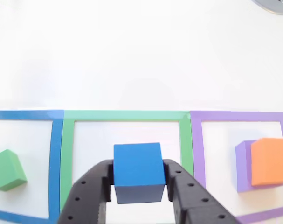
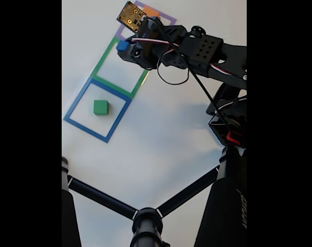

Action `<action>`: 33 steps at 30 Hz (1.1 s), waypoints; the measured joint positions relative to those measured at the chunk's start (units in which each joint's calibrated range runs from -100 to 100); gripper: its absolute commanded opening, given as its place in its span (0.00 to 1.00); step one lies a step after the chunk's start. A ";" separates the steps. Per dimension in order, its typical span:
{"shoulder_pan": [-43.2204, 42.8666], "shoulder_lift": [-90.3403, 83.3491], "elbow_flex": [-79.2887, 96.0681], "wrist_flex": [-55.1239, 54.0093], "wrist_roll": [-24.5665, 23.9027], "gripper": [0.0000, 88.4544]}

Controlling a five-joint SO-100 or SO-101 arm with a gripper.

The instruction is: Tower of hanoi

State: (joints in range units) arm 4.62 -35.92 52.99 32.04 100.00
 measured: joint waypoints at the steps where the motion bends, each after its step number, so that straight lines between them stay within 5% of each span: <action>1: -0.12 -1.27 -3.45 5.88 0.00 0.05; 10: -7.84 -9.12 -30.81 49.01 -0.18 0.05; 25: -28.20 -17.64 -42.59 63.93 -0.36 0.05; 33: -31.60 -18.91 -31.52 54.33 -0.36 0.05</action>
State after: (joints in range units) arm -26.97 -54.83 21.47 86.38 99.64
